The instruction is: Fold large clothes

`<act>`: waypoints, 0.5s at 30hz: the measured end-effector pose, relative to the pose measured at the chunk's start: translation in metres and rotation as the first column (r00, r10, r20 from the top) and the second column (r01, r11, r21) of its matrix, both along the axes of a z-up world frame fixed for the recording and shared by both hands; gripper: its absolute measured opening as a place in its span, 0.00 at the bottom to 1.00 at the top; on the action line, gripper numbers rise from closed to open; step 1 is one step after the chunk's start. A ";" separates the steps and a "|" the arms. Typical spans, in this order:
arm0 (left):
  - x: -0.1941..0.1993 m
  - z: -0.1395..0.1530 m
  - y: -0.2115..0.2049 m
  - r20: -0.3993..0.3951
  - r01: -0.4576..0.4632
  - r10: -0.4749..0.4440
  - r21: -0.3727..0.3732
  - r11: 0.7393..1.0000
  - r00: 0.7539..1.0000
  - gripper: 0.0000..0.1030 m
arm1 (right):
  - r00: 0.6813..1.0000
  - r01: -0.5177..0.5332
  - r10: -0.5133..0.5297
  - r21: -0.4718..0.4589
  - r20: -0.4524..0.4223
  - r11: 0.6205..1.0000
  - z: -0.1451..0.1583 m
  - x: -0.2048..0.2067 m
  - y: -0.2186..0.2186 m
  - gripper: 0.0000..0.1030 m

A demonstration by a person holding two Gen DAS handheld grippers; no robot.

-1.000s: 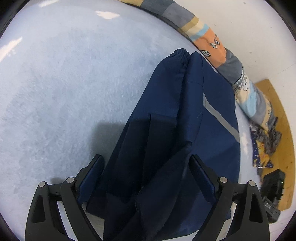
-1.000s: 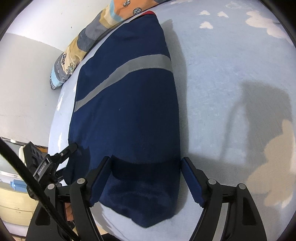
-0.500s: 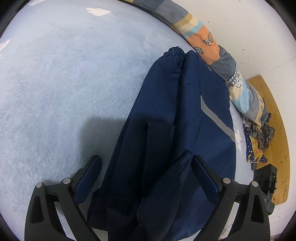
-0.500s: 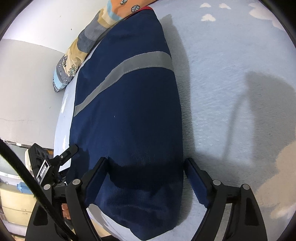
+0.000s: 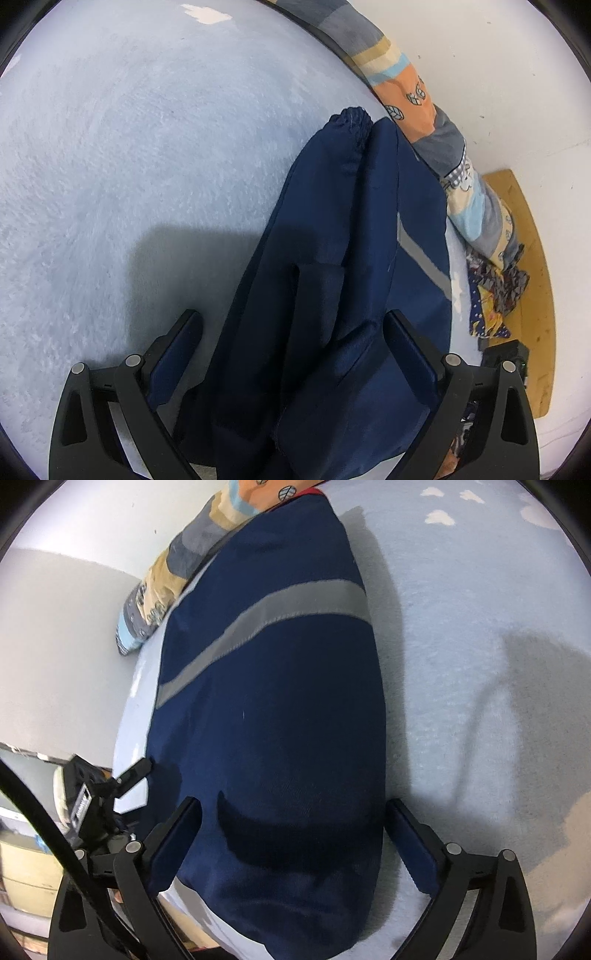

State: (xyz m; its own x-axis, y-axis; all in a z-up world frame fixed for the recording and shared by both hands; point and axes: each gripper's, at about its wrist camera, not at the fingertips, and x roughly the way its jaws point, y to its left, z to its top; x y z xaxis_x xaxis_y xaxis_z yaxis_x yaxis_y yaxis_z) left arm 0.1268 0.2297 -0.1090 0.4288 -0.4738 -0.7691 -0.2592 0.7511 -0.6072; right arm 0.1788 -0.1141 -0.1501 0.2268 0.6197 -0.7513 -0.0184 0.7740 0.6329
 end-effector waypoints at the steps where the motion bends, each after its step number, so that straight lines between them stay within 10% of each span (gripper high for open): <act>1: 0.001 0.000 0.001 -0.004 -0.003 0.003 -0.008 1.000 1.000 0.95 | 1.000 0.006 -0.006 0.016 0.001 1.000 0.000 0.002 -0.002 0.98; 15: 0.028 -0.003 -0.010 -0.011 0.034 -0.035 -0.071 0.997 0.999 0.95 | 1.000 -0.002 0.001 0.113 0.011 0.994 -0.011 0.029 -0.008 0.98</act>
State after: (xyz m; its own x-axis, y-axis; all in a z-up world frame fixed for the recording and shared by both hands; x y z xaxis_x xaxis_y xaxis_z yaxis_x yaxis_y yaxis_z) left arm 0.1551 0.2195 -0.1119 0.4018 -0.5418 -0.7383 -0.2414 0.7150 -0.6561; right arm 0.2080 -0.1219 -0.1606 0.2341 0.7009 -0.6737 -0.0269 0.6974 0.7162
